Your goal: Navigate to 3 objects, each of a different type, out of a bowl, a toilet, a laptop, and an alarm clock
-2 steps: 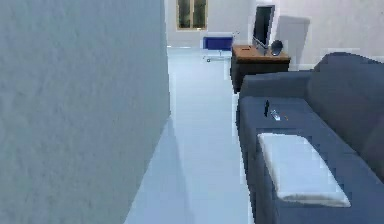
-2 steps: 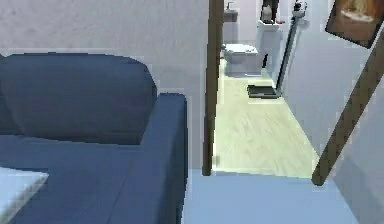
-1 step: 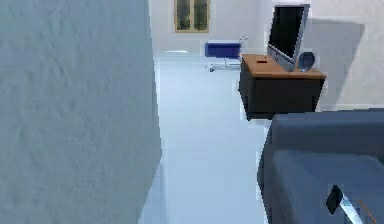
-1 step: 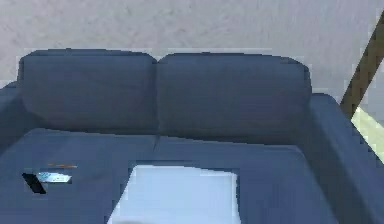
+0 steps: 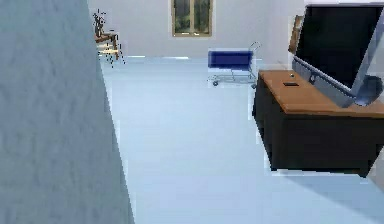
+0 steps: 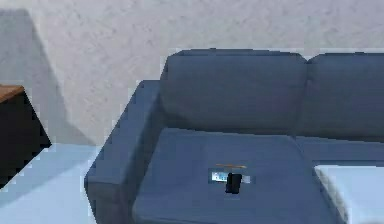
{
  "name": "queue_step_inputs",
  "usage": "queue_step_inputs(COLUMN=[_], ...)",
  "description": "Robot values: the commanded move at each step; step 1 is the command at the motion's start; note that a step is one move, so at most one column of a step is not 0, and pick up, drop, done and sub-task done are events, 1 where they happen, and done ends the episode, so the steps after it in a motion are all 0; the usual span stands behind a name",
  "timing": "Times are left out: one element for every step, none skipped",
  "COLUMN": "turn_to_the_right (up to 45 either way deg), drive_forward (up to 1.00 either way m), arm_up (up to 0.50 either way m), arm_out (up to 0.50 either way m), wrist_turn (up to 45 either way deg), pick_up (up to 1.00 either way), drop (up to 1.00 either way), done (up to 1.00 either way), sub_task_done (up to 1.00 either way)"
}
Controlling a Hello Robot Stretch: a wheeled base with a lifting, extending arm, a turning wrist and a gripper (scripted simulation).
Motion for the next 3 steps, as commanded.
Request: queue_step_inputs(turn_to_the_right=[0.0, -15.0, -3.0], drive_forward=[0.9, 0.0, 0.0], arm_up=[0.0, 0.0, 0.0], arm_out=[0.0, 0.0, 0.0], wrist_turn=[0.0, 0.0, 0.0], pick_up=[0.0, 0.0, 0.0], drop=[0.0, 0.0, 0.0], done=[0.0, 0.0, 0.0], sub_task_done=[0.0, 0.0, 0.0])
